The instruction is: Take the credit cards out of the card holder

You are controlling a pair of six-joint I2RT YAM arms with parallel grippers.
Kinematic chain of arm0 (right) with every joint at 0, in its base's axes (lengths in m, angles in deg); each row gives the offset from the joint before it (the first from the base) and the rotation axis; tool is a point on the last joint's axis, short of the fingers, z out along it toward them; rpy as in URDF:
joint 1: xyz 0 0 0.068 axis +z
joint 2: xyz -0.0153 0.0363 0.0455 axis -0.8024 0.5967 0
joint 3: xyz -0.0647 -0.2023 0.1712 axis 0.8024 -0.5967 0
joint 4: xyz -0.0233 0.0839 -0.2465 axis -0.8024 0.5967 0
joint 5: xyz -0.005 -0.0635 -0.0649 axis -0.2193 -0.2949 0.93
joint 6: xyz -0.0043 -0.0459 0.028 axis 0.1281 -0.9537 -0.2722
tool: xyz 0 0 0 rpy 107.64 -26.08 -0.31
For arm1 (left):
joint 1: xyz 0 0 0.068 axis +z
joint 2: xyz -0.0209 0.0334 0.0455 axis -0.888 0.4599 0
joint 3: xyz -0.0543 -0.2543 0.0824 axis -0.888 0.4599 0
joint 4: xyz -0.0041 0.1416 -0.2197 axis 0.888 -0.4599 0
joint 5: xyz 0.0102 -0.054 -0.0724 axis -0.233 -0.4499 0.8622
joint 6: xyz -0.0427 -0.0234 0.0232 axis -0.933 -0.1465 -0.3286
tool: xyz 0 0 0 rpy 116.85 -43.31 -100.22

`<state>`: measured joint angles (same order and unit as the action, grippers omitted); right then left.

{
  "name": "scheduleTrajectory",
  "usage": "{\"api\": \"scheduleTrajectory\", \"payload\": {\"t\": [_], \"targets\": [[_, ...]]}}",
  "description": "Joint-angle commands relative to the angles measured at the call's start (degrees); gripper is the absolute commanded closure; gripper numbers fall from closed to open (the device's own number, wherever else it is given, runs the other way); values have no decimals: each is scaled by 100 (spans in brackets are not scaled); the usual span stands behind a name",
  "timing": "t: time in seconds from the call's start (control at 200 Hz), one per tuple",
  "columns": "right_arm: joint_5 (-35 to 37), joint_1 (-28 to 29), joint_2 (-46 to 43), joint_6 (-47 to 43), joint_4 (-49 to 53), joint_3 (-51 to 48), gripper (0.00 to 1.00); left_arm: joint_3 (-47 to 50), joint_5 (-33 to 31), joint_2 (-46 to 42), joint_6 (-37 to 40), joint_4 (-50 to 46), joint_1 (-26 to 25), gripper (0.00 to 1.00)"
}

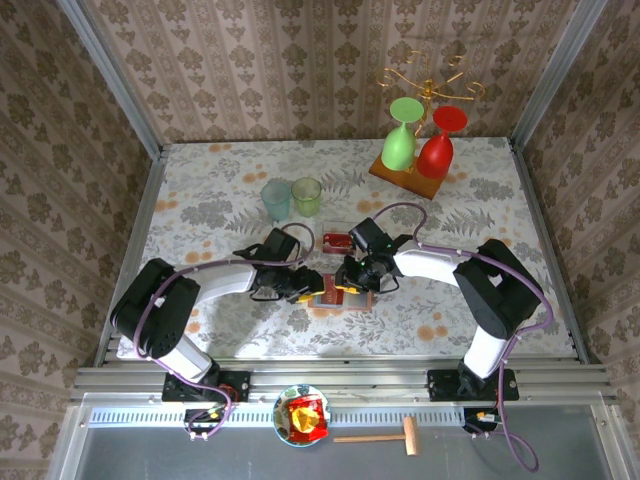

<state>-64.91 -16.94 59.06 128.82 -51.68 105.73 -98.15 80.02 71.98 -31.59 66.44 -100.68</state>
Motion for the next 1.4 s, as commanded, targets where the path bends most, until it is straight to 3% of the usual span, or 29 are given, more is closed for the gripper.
{"api": "scheduleTrajectory", "payload": {"t": [0.0,0.185,0.425,1.395], "targets": [[65,31,-124,-22,67,103,74,-272,-92,-251,169,-311,71,60],[-83,32,-87,128,-207,46,74,-348,-33,-150,139,-220,84,63],[-155,31,-61,230,-401,-55,74,-520,160,121,100,28,75,77],[38,31,175,-86,179,35,72,-62,256,344,25,341,185,74]]}}
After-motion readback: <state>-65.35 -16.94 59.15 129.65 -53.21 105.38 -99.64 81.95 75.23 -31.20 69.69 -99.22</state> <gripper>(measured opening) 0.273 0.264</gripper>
